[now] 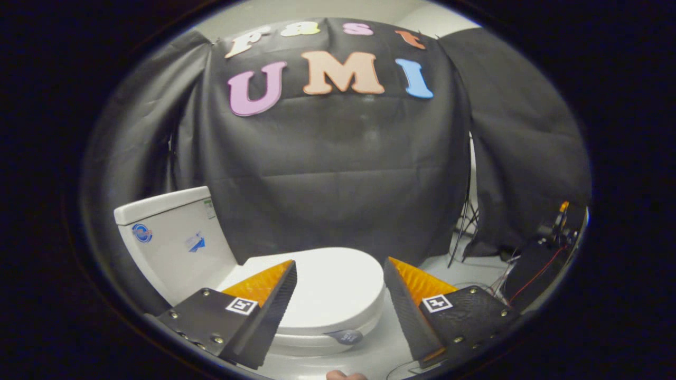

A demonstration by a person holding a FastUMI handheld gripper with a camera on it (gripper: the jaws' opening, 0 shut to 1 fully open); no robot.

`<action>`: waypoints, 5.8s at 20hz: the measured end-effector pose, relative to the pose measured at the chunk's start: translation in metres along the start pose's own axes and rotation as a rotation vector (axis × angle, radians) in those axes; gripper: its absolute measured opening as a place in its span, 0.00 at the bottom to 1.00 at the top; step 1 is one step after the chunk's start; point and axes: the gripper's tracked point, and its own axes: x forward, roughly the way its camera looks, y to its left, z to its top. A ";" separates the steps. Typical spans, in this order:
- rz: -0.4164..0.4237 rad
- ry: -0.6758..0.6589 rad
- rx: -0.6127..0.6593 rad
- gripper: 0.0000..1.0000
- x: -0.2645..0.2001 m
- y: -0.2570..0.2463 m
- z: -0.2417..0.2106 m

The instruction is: Open the toilet lid.

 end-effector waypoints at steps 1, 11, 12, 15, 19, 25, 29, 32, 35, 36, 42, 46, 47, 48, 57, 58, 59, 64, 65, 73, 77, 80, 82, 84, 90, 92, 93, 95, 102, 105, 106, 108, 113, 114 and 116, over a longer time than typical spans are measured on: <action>-0.002 0.034 0.012 0.98 0.004 -0.003 -0.011; -0.027 0.385 0.247 0.98 0.031 -0.028 -0.131; -0.040 0.426 0.305 0.99 0.030 -0.030 -0.141; -0.080 0.492 0.431 0.99 0.031 -0.041 -0.168; -0.080 0.551 0.522 0.93 0.039 -0.038 -0.188; -0.036 0.613 0.676 0.72 0.047 -0.023 -0.203; -0.042 0.611 0.764 0.28 0.048 -0.026 -0.202; -0.031 0.604 0.771 0.19 0.049 -0.025 -0.198; -0.001 0.591 0.736 0.17 0.046 -0.023 -0.193; 0.004 0.584 0.722 0.16 0.046 -0.023 -0.191; -0.001 0.589 0.728 0.04 0.045 -0.020 -0.187; 0.009 0.571 0.598 0.04 0.043 -0.020 -0.173; 0.011 0.562 0.589 0.04 0.041 -0.016 -0.166; 0.012 0.554 0.576 0.04 0.040 -0.015 -0.163; 0.072 0.466 0.416 0.04 0.028 0.006 -0.115; 0.085 0.451 0.413 0.04 0.028 0.009 -0.109; 0.103 0.433 0.417 0.04 0.026 0.014 -0.102; 0.203 0.343 0.441 0.04 0.018 0.045 -0.059; 0.218 0.326 0.431 0.04 0.016 0.050 -0.051; 0.323 0.240 0.386 0.04 0.006 0.092 -0.015; 0.350 0.208 0.365 0.04 0.000 0.108 -0.002; 0.373 0.183 0.341 0.04 -0.004 0.123 0.010; 0.382 0.172 0.313 0.04 -0.006 0.130 0.012; 0.390 0.158 0.293 0.04 -0.009 0.139 0.016; 0.424 0.139 0.263 0.04 -0.015 0.159 0.027; 0.433 0.133 0.253 0.04 -0.017 0.166 0.030; 0.438 0.130 0.247 0.04 -0.017 0.170 0.029; 0.448 0.123 0.243 0.04 -0.019 0.176 0.032; 0.494 0.104 0.231 0.04 -0.023 0.201 0.040; 0.510 0.096 0.225 0.04 -0.024 0.210 0.043; 0.513 0.093 0.222 0.04 -0.024 0.213 0.044; 0.521 0.087 0.220 0.04 -0.026 0.219 0.045; 0.567 0.071 0.250 0.04 -0.028 0.235 0.048; 0.577 0.065 0.245 0.04 -0.028 0.241 0.048; 0.593 0.055 0.242 0.04 -0.029 0.260 0.054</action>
